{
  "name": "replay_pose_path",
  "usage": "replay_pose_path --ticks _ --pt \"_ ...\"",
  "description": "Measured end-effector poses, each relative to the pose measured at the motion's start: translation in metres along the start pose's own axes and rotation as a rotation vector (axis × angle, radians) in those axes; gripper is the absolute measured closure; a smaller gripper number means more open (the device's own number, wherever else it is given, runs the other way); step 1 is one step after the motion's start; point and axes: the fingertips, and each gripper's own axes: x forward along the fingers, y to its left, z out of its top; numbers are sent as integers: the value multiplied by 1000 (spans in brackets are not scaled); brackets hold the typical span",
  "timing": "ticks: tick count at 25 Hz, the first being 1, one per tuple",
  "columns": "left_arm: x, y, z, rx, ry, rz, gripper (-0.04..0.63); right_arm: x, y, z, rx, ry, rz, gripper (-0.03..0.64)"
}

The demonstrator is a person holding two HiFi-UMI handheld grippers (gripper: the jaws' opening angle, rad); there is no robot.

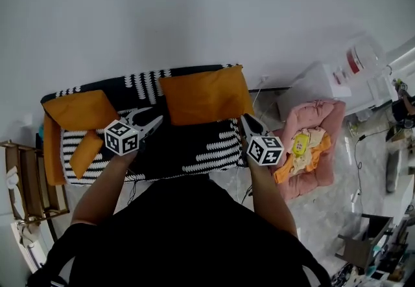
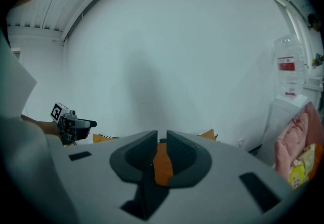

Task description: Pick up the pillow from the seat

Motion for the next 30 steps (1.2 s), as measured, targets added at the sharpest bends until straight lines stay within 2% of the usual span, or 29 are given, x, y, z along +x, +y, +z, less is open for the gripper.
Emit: replay_pose_path --ticks 15,30 --pt "67 14 14 -60 -4 103 422 63 -72 21 -14 69 91 560" --pt "117 43 8 -141 -11 244 419 122 -141 14 -38 170 172 560"
